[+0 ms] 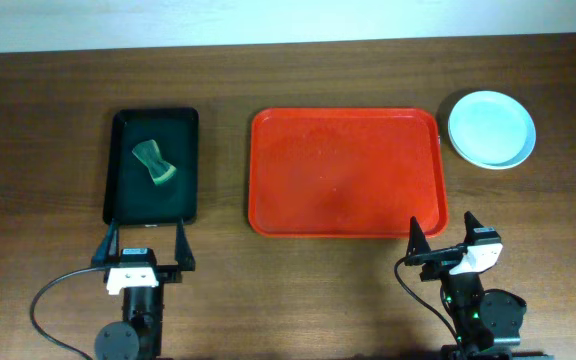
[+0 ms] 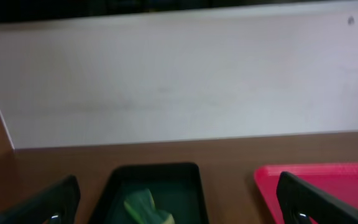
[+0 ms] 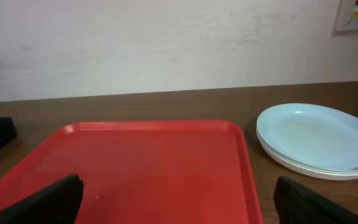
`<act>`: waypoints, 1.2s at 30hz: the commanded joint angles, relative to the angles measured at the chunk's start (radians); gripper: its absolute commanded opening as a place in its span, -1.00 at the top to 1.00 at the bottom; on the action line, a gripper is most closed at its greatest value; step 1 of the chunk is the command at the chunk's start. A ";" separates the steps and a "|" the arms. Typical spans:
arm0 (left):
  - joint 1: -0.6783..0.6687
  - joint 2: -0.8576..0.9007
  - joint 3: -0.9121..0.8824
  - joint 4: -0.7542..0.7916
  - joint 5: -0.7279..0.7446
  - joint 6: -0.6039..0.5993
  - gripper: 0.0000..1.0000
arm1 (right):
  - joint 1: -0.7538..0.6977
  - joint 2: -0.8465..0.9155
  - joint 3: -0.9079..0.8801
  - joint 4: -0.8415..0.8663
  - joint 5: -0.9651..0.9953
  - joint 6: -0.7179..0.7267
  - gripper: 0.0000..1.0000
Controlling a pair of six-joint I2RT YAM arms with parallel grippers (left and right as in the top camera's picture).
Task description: Clean dirty plates on tray and stack at the side
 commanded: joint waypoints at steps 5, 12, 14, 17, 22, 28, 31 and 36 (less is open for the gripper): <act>-0.014 -0.011 -0.009 -0.204 0.112 0.183 -0.98 | 0.006 -0.008 -0.008 -0.002 0.011 0.003 -0.97; -0.044 -0.011 -0.009 -0.206 -0.084 0.023 -0.99 | 0.006 -0.008 -0.008 -0.002 0.011 0.003 -0.97; -0.044 -0.011 -0.009 -0.201 -0.147 -0.061 -0.98 | 0.006 -0.008 -0.008 -0.002 0.011 0.003 -0.97; -0.044 -0.011 -0.009 -0.201 -0.148 -0.039 -0.98 | 0.006 -0.008 -0.008 -0.002 0.011 0.003 -0.97; -0.044 -0.010 -0.009 -0.201 -0.166 -0.013 -0.98 | 0.006 -0.008 -0.008 -0.002 0.011 0.003 -0.97; -0.044 -0.010 -0.009 -0.201 -0.162 -0.017 -0.98 | 0.006 -0.008 -0.008 -0.002 0.011 0.003 -0.97; -0.044 -0.010 -0.009 -0.201 -0.163 -0.018 -0.98 | 0.006 -0.008 -0.008 -0.002 0.011 0.003 -0.97; -0.043 -0.010 -0.009 -0.198 -0.192 -0.062 -0.98 | 0.006 -0.008 -0.008 -0.002 0.011 0.003 -0.97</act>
